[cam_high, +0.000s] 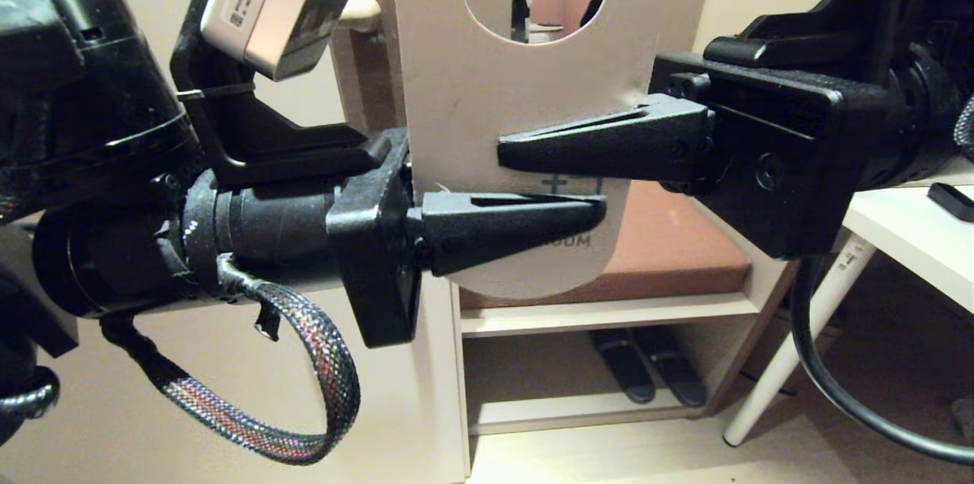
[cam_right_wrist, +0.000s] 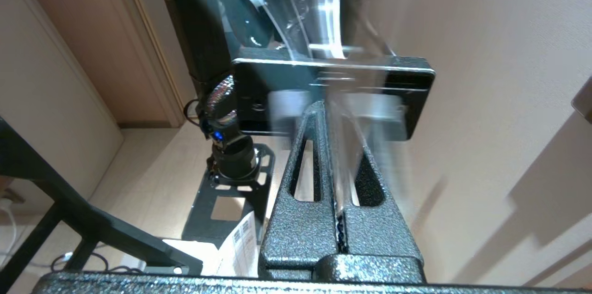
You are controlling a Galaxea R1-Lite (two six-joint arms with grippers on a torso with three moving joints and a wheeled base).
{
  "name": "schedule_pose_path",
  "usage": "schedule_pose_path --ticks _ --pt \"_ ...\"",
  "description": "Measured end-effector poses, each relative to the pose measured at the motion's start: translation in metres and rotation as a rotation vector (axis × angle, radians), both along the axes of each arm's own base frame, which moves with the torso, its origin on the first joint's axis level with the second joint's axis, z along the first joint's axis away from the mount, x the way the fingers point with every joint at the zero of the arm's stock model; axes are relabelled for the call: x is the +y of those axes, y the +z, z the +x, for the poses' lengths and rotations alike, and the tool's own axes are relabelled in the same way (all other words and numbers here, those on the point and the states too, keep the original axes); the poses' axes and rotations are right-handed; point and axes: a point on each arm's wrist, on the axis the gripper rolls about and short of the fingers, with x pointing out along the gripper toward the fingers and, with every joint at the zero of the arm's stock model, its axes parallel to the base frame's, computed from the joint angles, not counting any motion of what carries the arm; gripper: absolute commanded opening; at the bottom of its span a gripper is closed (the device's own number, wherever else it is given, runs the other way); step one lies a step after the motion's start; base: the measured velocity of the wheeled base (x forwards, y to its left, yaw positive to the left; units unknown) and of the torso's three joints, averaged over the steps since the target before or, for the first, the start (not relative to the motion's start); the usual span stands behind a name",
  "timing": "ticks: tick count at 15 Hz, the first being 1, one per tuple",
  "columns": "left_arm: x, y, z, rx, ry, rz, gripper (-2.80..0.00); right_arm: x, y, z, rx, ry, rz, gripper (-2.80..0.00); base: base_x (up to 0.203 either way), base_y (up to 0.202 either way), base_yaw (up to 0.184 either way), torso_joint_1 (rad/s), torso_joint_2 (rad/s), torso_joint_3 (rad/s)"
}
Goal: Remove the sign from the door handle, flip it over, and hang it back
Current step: Hand it to the other hand
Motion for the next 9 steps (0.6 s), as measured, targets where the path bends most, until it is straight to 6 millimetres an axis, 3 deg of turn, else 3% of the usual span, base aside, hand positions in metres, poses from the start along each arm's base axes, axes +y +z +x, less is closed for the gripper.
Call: schedule_pose_path --ticks 8,9 --pt "-0.0016 -0.0002 -0.0037 0.001 -0.014 0.001 -2.80 0.0006 -0.0023 0.0005 0.007 0.000 -0.005 -2.80 0.000 0.000 0.000 0.000 0.00 0.000" --pt "-0.0013 -0.0003 -0.0040 0.001 -0.014 0.001 -2.80 0.0005 -0.0024 0.0005 0.007 0.000 -0.005 0.00 0.000 0.000 0.000 0.000 0.00 0.000"
